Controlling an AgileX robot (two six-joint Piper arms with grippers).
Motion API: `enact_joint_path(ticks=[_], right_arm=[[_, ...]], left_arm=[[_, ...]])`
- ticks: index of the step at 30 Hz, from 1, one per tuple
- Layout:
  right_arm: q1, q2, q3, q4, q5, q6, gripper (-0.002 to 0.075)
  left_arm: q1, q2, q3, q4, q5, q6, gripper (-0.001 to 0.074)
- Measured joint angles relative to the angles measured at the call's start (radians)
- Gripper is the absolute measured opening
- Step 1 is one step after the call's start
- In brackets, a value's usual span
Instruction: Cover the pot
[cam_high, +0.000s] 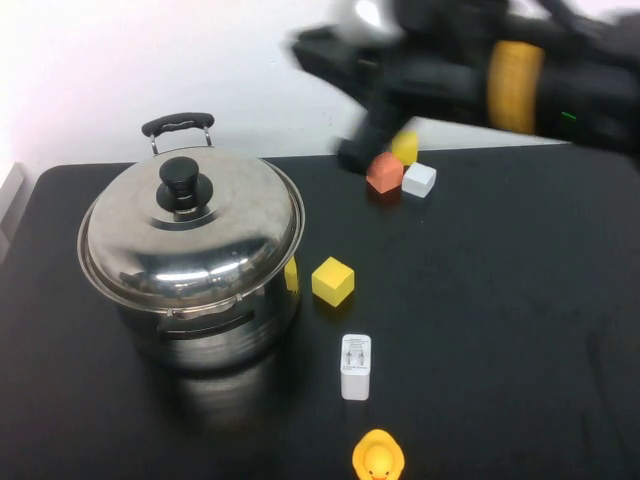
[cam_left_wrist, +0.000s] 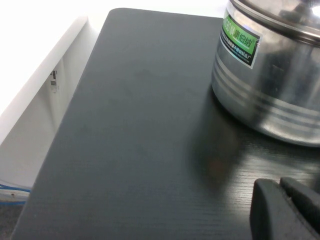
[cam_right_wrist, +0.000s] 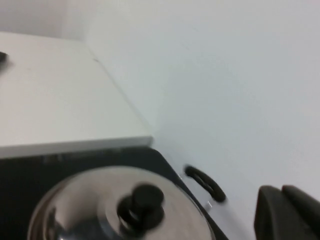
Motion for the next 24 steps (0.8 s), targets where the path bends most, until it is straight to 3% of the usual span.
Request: enact_joint_path(ticks=[24], right_arm=[[-0.004,-0.989,0.89,0.002,0.251,-0.006,-0.0002]], left_arm=[[0.0,0.0,0.0,0.0,0.0,0.0,-0.0002]])
